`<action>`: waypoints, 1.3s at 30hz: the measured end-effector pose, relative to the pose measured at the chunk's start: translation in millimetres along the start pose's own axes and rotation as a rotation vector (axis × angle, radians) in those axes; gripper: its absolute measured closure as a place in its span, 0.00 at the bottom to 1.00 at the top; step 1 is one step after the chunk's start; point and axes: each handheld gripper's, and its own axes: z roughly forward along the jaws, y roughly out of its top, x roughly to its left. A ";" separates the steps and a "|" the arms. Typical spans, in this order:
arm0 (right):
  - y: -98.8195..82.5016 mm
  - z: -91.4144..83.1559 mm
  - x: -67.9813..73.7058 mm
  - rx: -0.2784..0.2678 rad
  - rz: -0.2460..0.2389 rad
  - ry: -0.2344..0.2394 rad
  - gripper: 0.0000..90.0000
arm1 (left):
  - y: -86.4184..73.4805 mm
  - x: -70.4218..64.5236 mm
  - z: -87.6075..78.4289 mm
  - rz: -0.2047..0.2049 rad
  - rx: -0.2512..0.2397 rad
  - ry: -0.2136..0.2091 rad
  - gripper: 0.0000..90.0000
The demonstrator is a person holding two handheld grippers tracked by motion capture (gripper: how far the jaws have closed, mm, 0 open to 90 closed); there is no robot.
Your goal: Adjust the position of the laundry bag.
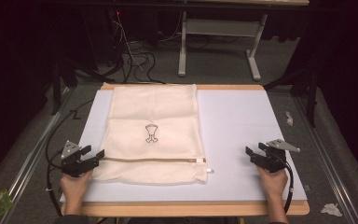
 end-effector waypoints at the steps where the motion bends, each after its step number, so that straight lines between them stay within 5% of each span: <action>1: 0.0 0.0 0.0 0.000 0.000 0.000 0.42 | 0.0 -0.2 0.1 0.001 0.001 0.000 0.38; 11: -0.2 -0.7 -3.6 -0.009 0.036 0.007 0.41 | 0.0 0.9 -0.3 0.000 0.002 -0.011 0.39; 24: 0.2 0.4 -0.1 0.003 0.003 -0.008 0.44 | -1.3 0.8 -2.9 -0.009 -0.030 0.001 0.40; 35: 0.2 -0.1 -2.0 -0.001 0.028 -0.023 0.40 | -2.3 0.2 -5.3 -0.008 -0.058 0.007 0.37; 39: 1.0 0.7 -2.4 0.012 0.034 -0.013 0.41 | -0.6 3.1 -3.2 -0.026 -0.032 -0.004 0.34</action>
